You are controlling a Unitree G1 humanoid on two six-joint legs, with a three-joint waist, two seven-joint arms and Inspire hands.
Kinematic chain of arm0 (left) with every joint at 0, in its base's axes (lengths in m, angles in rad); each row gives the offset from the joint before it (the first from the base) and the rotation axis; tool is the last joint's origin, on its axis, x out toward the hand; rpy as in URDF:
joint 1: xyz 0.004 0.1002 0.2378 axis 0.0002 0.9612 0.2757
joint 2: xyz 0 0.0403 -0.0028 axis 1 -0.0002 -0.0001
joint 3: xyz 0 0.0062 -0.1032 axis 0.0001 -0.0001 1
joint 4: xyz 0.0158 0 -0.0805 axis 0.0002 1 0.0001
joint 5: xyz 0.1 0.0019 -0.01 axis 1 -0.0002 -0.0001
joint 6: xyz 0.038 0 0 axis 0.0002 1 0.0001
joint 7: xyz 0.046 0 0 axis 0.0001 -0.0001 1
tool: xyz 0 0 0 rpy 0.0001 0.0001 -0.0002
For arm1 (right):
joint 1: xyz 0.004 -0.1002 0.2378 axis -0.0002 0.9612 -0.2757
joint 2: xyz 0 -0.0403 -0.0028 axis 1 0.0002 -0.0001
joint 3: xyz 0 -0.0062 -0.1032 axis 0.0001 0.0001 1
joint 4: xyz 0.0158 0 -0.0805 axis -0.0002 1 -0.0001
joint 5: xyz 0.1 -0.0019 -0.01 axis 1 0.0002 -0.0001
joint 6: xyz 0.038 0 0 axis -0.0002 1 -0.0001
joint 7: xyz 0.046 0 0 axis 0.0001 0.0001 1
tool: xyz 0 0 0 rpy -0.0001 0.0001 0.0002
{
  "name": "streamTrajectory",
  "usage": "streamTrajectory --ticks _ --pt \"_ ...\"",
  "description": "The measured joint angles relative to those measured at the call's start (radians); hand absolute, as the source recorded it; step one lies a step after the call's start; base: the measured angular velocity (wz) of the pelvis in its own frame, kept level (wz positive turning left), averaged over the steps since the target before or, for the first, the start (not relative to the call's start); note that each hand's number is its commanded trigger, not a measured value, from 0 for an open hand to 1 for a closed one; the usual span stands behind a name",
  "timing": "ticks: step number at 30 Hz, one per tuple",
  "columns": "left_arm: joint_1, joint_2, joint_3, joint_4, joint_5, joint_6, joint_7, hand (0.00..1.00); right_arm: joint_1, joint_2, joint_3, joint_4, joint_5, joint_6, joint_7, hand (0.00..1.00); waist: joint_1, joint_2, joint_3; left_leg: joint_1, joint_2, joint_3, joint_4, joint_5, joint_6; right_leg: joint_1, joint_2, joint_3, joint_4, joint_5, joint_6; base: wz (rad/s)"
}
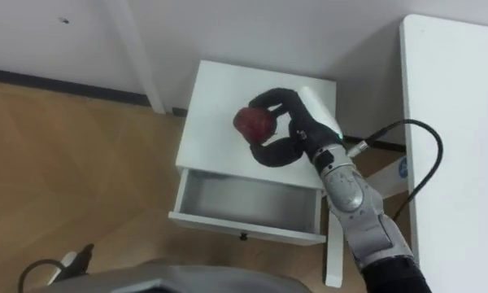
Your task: Put apple and close drawer
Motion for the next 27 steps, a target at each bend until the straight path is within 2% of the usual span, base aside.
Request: streamTrajectory --ticks 3,8,17,19,20,27 --pt "-0.018 -0.004 -0.018 -0.004 0.000 0.000 -0.014 0.00 0.005 0.000 0.035 0.029 -0.001 0.007 0.012 1.00 0.007 -0.001 -0.0001 -0.010 -0.001 0.000 0.002 0.000 0.000 -0.010 0.001 -0.003 0.001 0.000 0.000 0.00" --pt "-0.015 -0.006 -0.029 -0.005 -0.005 0.009 -0.034 0.00 0.014 0.000 0.049 0.039 0.000 0.031 0.022 1.00 0.014 0.001 0.0005 -0.012 -0.001 -0.002 0.003 0.000 0.000 -0.010 0.002 -0.025 0.001 0.000 0.000 0.01" --pt "-0.011 -0.006 -0.030 0.003 -0.009 0.010 -0.036 0.00 0.013 0.004 0.048 0.168 -0.001 0.033 0.023 1.00 0.017 0.012 0.0018 -0.013 -0.002 -0.009 0.004 0.000 0.000 -0.009 0.001 -0.022 0.001 0.000 0.000 0.02" --pt "-0.012 -0.006 -0.029 0.004 -0.009 0.010 -0.035 0.00 0.013 0.005 0.048 0.188 -0.001 0.033 0.023 0.05 0.014 0.017 0.0022 -0.014 -0.002 -0.009 0.004 0.000 0.000 -0.010 0.002 -0.022 0.001 0.000 0.000 0.00" --pt "-0.014 -0.006 -0.029 0.004 -0.009 0.010 -0.033 0.00 0.014 0.005 0.048 0.201 -0.001 0.035 0.024 0.00 0.014 0.018 0.0013 -0.014 -0.002 -0.009 0.004 0.000 0.000 -0.010 0.002 -0.022 0.001 0.000 0.000 0.00" --pt "-0.013 -0.020 -0.029 0.003 -0.009 0.010 -0.008 0.00 0.023 0.005 0.049 0.202 -0.011 0.036 0.021 0.00 0.016 0.020 -0.0016 -0.016 -0.003 -0.012 0.005 0.000 0.000 -0.010 0.002 -0.026 0.001 0.000 0.000 0.00"
